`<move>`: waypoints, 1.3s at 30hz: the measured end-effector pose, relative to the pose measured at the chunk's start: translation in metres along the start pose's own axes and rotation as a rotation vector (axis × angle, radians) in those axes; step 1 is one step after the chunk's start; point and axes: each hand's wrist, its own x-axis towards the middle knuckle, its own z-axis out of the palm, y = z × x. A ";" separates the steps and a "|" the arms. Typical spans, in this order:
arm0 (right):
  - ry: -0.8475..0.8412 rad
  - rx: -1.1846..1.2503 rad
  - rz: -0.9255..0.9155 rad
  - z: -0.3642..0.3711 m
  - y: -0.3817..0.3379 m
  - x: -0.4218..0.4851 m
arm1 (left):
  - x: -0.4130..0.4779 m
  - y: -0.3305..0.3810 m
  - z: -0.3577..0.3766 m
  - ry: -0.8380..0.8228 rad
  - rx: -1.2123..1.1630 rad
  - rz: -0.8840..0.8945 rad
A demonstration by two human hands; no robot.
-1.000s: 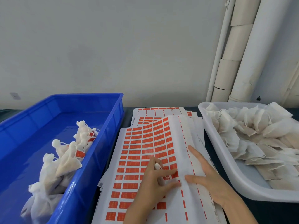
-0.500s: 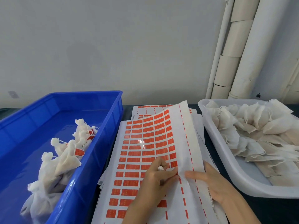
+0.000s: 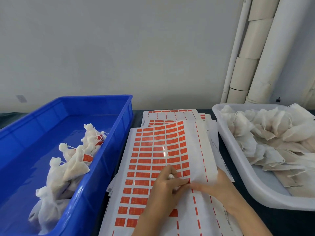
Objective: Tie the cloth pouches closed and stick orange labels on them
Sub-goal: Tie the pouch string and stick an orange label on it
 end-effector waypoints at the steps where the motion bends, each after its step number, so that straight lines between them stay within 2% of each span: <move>1: -0.007 0.021 0.006 -0.001 0.001 0.000 | 0.000 0.001 0.000 -0.003 -0.017 -0.014; 14: -0.130 0.096 0.085 -0.007 -0.001 0.004 | 0.002 -0.003 0.000 -0.007 -0.082 -0.019; 18: -0.139 0.124 0.123 -0.010 -0.001 0.004 | 0.000 -0.002 -0.001 -0.016 -0.068 0.024; 29: -0.137 0.158 0.152 -0.012 0.000 0.003 | 0.000 0.000 0.000 0.015 -0.030 -0.005; 35: -0.075 0.120 0.135 -0.011 0.001 0.002 | 0.002 0.000 0.001 0.135 -0.077 -0.115; 39: 0.035 0.076 0.139 -0.008 0.002 0.002 | 0.005 -0.002 -0.001 0.257 -0.146 -0.196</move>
